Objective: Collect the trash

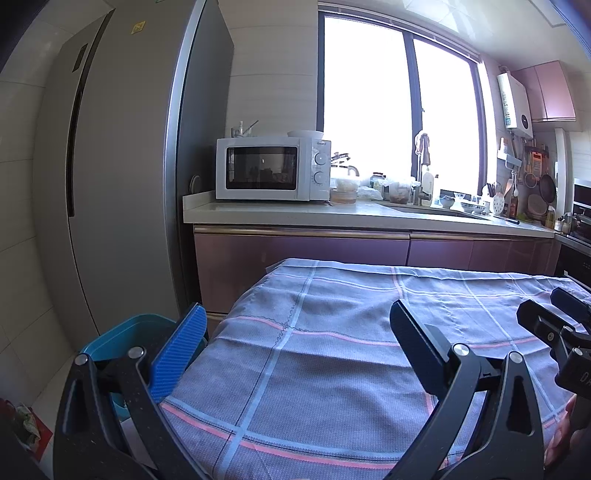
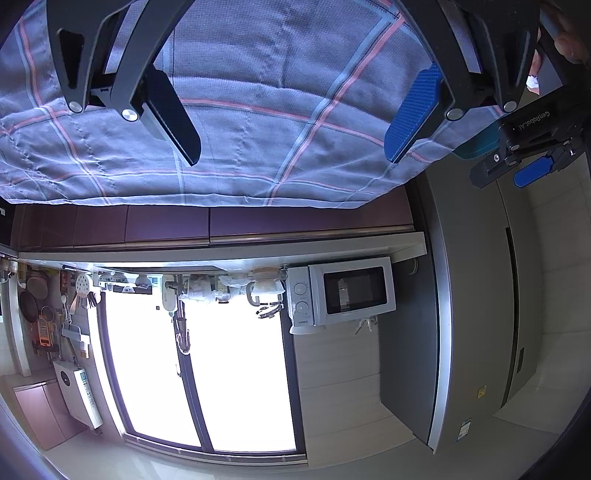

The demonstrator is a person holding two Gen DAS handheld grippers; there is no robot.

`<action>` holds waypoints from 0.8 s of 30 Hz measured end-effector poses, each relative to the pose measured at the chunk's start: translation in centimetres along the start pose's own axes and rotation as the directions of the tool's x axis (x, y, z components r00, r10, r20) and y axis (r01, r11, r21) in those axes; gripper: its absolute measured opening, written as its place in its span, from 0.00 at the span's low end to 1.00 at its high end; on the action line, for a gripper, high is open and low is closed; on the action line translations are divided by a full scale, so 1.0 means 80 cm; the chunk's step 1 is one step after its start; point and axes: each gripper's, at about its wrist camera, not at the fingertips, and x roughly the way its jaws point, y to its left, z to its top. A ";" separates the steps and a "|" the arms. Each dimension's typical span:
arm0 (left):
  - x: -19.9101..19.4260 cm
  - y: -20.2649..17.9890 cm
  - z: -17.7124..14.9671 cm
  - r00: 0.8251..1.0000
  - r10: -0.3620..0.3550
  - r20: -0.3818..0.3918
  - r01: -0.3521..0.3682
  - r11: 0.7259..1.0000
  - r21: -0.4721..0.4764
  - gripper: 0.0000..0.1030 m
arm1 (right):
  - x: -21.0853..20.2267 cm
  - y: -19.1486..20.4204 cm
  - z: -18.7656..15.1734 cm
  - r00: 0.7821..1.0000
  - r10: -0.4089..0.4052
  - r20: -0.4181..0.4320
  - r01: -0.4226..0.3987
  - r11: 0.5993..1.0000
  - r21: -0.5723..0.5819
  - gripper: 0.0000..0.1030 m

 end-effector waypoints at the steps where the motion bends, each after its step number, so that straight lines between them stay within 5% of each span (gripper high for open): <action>1: 0.000 0.000 0.000 1.000 0.000 0.000 0.000 1.000 0.000 0.95 | 0.000 0.000 0.000 1.000 0.001 0.000 -0.001 1.000 0.000 0.93; 24: -0.001 -0.002 0.001 1.000 0.021 0.020 -0.021 1.000 0.010 0.95 | 0.000 -0.001 0.000 1.000 -0.006 0.010 0.006 1.000 0.014 0.93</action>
